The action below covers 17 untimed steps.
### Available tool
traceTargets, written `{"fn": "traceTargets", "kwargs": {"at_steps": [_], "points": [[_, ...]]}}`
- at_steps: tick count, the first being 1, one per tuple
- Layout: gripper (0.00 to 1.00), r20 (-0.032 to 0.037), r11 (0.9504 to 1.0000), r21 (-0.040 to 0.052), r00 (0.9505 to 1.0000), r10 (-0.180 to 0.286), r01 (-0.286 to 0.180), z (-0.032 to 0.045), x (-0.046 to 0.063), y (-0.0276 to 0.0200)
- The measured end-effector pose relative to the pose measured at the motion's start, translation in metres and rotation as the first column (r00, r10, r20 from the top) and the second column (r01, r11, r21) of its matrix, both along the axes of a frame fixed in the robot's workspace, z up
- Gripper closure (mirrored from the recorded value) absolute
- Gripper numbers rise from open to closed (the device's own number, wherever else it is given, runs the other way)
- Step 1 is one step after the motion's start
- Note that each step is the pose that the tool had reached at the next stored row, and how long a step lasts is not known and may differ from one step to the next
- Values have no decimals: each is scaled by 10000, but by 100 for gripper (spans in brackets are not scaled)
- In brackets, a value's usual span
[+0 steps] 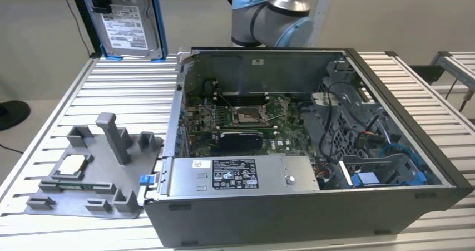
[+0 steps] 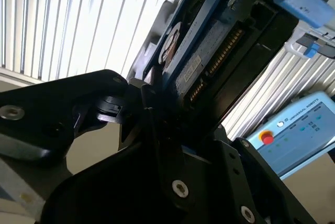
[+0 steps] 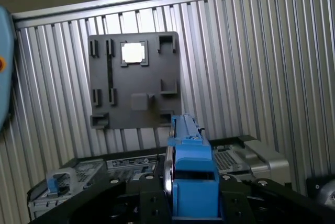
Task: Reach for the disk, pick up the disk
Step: 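Pick up the disk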
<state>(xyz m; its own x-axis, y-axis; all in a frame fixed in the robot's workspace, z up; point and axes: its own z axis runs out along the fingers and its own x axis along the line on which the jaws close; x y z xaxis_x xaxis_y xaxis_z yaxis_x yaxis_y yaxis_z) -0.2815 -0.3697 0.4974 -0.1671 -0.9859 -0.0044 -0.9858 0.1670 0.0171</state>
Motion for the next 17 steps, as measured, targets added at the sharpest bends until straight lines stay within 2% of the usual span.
{"fn": "traceTargets", "kwargs": {"at_steps": [17], "points": [[100, 0, 10000, 1, 10000, -1, 1, 0, 411, 0]]}}
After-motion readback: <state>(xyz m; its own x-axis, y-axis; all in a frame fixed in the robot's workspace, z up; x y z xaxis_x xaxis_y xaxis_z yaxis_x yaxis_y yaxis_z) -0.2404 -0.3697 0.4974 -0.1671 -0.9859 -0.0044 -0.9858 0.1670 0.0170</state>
